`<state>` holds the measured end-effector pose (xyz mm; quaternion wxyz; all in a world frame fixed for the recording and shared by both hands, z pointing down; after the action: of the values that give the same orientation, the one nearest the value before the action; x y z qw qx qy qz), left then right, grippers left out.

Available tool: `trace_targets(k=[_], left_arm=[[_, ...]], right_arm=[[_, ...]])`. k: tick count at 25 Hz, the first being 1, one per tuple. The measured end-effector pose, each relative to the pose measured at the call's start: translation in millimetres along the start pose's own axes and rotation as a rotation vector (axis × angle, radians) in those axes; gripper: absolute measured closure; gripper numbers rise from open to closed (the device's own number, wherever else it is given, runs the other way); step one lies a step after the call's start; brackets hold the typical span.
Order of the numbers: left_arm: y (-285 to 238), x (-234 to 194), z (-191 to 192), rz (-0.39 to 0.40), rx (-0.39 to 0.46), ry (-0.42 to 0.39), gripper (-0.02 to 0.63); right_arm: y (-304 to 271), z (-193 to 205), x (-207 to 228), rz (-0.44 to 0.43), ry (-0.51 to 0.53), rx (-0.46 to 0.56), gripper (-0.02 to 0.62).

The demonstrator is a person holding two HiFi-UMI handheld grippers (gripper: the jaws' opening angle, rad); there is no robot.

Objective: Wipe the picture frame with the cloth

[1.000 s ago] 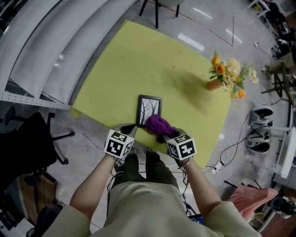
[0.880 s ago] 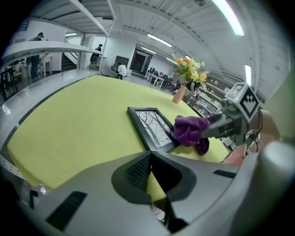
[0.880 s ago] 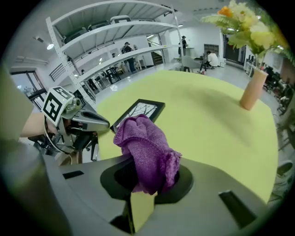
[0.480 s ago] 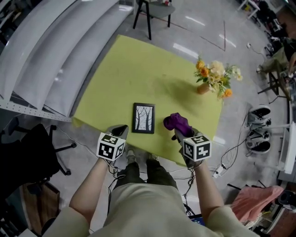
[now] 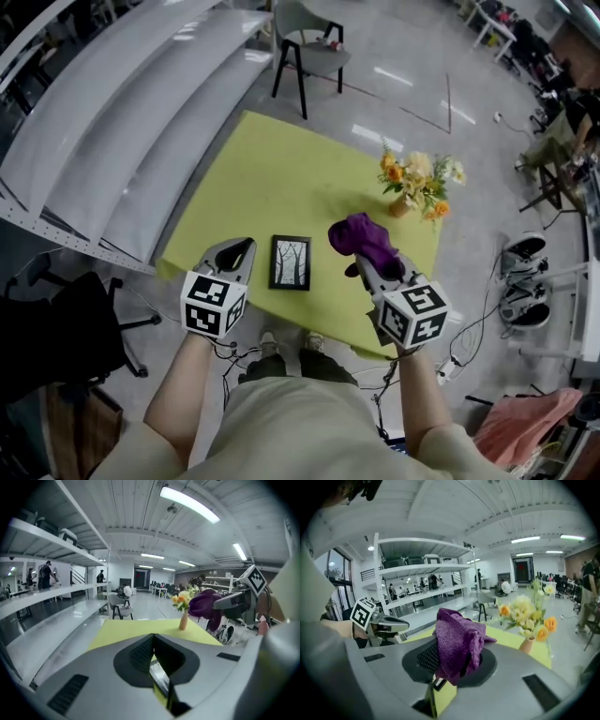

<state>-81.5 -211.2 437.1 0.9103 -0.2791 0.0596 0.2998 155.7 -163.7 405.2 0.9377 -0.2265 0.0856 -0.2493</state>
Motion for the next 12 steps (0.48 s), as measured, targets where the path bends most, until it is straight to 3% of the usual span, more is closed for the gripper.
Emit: trace_targets(k=[6,12], left_arm=[[56,25,-86,-0.012,0.280,-0.043,0.598],[99,57,-133,-0.007,0.407,-0.158,0.598]], right_arm=[[44,-71,0,0.064,0.136,0.160,0.529],[94,-120,4,0.151,0.130,0.364,0.529]])
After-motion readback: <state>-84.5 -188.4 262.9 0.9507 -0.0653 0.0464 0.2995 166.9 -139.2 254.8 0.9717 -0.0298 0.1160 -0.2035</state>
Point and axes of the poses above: the fingertips, and each gripper's own axes: y backward along the fingers, x to its right, z out of its underside, the point moved 4 cm from there along y, backward along the fingers, and after that the axes turned 14 degrees about y, right-handed, at the moved point
